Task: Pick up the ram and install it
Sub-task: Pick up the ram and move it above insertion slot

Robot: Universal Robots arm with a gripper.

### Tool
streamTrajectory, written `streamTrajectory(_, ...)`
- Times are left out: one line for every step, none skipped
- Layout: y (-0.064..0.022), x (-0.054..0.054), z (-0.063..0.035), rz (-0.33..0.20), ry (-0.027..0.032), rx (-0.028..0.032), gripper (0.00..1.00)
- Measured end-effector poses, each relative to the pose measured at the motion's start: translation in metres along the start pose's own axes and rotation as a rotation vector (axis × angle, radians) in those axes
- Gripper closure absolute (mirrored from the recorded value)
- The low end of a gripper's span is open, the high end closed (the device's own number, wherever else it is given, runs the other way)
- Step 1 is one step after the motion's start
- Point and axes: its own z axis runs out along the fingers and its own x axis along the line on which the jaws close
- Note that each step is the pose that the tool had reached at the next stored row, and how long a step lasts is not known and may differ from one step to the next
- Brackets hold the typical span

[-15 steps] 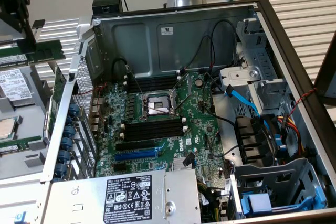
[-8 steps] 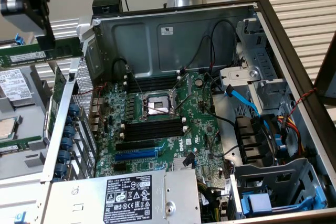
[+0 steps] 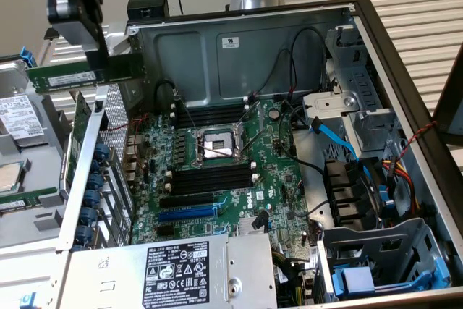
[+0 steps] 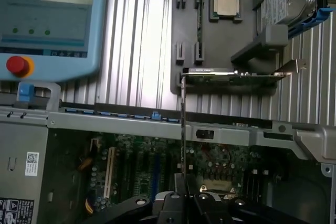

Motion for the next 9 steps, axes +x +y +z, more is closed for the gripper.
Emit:
streamTrajectory(-0.0047,0.0,0.0009,0.0,0.0,0.0,0.88)
streamTrajectory(-0.0092,0.0,0.0018,0.0,0.0,0.0,0.88)
streamTrajectory(-0.0139,0.0,0.0027,0.0,0.0,0.0,0.88)
streamTrajectory(-0.0186,0.0,0.0035,0.0,0.0001,0.0,0.88)
streamTrajectory(-0.0232,0.001,0.0044,0.0,0.0,-0.0001,0.88)
streamTrajectory(-0.0275,0.001,0.0051,0.0,0.0001,-0.0001,0.88)
streamTrajectory(-0.0324,0.001,0.0061,0.0,0.0,0.0,0.88)
streamTrajectory(-0.0369,0.001,0.0069,0.0,0.0,0.0,0.88)
streamTrajectory(-0.0415,0.001,0.0077,0.0,0.0,0.0,0.88)
